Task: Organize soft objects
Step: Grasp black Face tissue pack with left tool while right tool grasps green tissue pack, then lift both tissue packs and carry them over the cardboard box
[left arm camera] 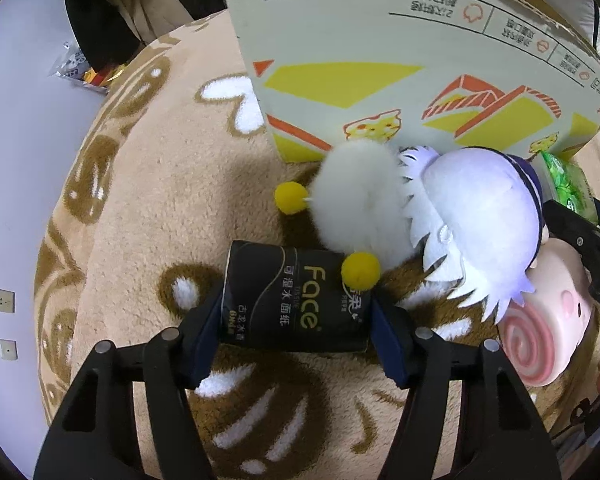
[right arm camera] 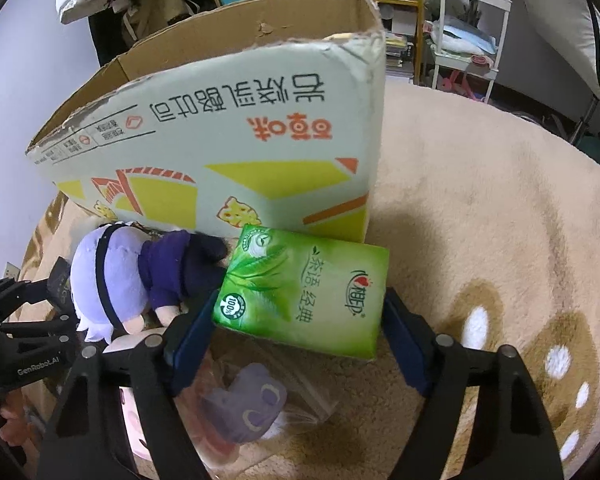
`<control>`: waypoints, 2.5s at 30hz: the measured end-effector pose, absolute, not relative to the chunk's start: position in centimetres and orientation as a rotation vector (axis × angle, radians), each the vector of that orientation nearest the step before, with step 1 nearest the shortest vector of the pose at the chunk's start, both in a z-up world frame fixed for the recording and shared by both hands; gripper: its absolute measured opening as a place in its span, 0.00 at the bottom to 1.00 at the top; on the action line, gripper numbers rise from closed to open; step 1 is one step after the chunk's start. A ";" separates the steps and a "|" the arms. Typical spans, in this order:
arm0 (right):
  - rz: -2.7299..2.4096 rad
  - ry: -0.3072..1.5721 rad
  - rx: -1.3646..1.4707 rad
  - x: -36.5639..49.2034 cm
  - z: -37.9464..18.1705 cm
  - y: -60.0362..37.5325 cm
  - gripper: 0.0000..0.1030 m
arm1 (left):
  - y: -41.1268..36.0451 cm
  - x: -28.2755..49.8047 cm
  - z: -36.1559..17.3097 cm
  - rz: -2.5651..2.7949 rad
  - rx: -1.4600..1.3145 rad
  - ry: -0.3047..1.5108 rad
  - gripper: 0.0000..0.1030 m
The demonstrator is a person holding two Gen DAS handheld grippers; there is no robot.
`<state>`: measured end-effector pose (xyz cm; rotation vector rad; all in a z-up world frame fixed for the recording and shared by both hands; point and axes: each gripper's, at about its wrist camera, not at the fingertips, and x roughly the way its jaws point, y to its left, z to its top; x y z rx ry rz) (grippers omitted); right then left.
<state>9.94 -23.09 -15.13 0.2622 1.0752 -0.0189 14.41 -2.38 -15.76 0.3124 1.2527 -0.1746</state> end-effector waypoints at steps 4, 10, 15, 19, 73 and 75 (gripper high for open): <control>-0.039 1.076 0.260 9.6 -15.1 -23.4 0.81 | -1.9 13.9 -15.5 -0.155 0.319 1.248 0.63; -0.045 1.060 0.280 8.7 -14.3 -23.5 0.80 | -1.5 13.3 -14.8 -0.136 0.293 1.233 0.63; -0.051 1.022 0.285 7.8 -13.1 -23.7 0.80 | -0.6 12.5 -13.2 -0.139 0.250 1.190 0.63; -0.045 0.989 0.297 7.0 -11.9 -23.8 0.80 | -0.5 11.1 -11.1 -0.157 0.230 1.115 0.63; 0.080 0.476 0.116 9.3 0.3 -20.3 0.80 | -2.4 12.8 5.3 -0.174 0.131 0.401 0.63; 0.079 0.491 0.120 9.8 -0.4 -20.5 0.80 | -2.6 13.3 4.6 -0.185 0.129 0.410 0.63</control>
